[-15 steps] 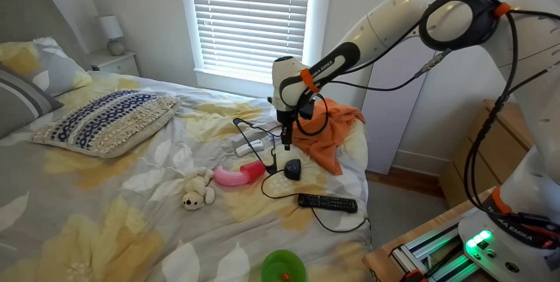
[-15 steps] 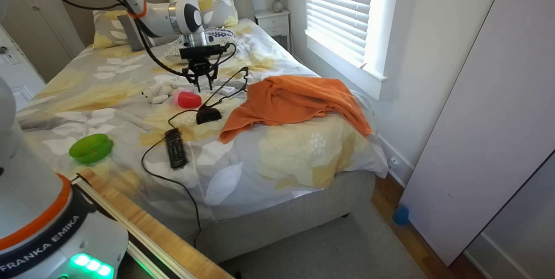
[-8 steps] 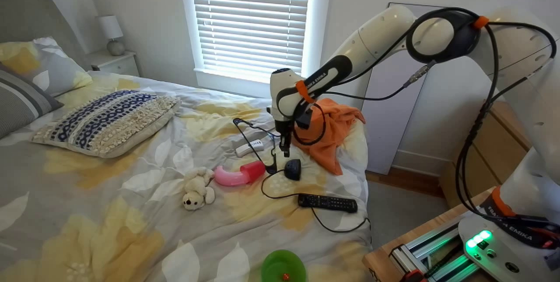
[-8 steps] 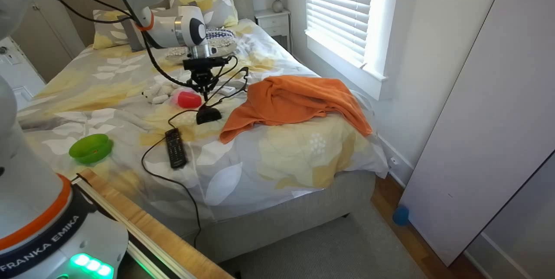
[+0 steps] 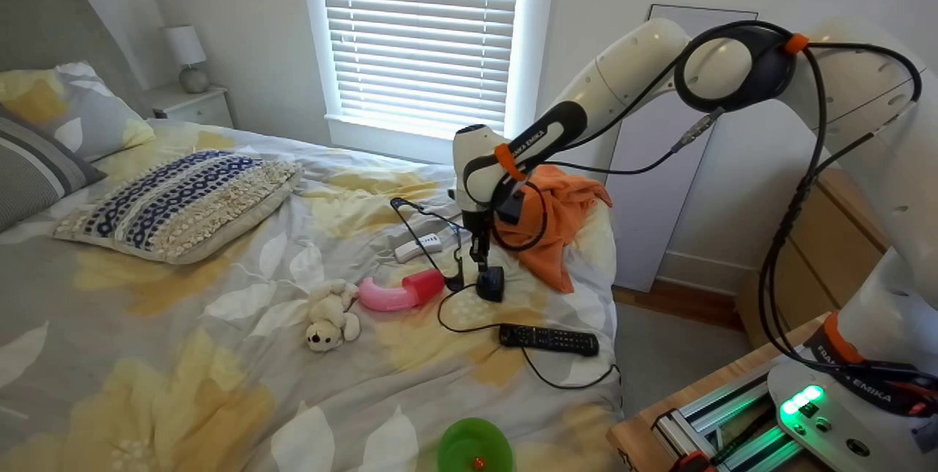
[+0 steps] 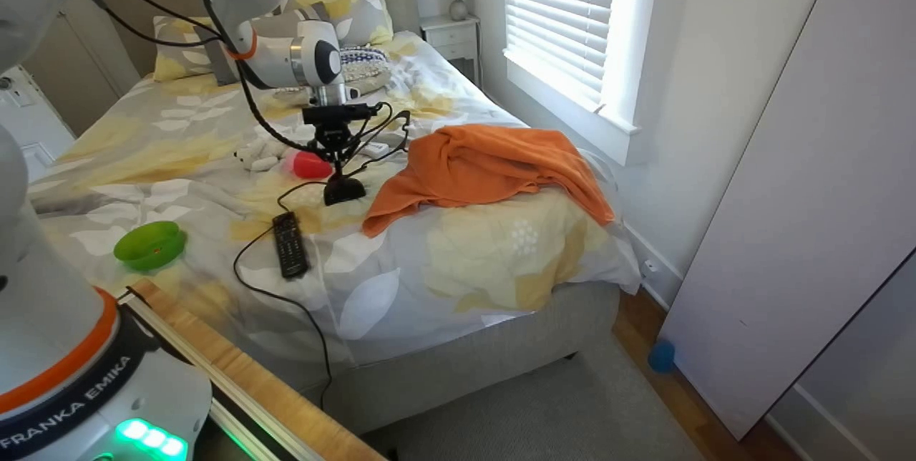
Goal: Press a button on the black bedside alarm clock radio on the bed
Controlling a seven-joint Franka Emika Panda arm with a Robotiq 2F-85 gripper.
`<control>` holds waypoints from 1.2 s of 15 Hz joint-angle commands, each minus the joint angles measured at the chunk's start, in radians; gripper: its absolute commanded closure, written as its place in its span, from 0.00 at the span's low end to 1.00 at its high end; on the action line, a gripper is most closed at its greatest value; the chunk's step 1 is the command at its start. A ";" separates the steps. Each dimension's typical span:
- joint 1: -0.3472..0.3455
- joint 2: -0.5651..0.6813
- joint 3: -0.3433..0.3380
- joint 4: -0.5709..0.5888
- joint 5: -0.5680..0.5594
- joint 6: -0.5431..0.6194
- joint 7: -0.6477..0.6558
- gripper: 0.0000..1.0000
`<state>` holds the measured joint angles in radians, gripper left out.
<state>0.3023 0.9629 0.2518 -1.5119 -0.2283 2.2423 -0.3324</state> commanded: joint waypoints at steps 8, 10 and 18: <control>0.010 0.041 0.002 0.051 0.011 -0.023 -0.028 1.00; 0.011 0.052 0.002 0.064 0.012 -0.028 -0.031 1.00; 0.021 0.090 -0.004 0.111 0.006 -0.040 -0.034 1.00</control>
<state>0.3052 1.0110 0.2537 -1.4618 -0.2282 2.2416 -0.3491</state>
